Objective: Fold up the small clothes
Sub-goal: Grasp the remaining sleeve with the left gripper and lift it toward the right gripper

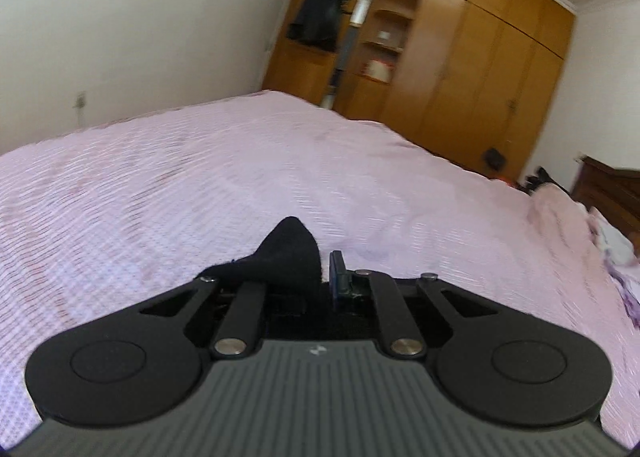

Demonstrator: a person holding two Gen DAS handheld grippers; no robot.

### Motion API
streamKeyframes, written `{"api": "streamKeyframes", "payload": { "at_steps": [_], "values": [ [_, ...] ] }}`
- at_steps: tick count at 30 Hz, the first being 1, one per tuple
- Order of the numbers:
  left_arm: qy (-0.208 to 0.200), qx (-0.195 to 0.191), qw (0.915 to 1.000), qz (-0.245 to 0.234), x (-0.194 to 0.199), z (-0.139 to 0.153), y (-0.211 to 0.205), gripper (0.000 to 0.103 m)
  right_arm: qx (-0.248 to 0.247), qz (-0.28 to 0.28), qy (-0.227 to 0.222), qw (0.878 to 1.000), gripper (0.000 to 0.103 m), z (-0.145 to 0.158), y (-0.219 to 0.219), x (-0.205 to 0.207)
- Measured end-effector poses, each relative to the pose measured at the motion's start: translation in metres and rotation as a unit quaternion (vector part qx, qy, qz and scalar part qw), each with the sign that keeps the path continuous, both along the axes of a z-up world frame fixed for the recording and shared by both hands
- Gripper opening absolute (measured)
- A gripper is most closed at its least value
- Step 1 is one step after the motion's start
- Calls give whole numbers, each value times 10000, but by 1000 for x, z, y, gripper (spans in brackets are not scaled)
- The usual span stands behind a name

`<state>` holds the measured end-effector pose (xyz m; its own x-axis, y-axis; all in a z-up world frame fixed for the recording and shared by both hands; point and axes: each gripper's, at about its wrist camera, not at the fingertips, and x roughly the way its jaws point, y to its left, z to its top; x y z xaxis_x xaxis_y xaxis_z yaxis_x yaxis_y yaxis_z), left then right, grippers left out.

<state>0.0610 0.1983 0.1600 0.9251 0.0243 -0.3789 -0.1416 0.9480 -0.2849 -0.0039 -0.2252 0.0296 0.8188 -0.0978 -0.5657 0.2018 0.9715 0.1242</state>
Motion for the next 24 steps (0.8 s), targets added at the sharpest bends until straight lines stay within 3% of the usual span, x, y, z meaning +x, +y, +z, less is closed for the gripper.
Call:
{"api": "streamKeyframes", "payload": {
  "at_steps": [12, 24],
  "values": [
    [193, 356, 9952, -889, 20, 8, -110, 12, -18, -2, 193, 9998, 58, 2, -18, -6],
    [965, 565, 9825, -1487, 42, -47, -163, 12, 228, 95, 147, 9996, 57, -2, -33, -10]
  ]
}}
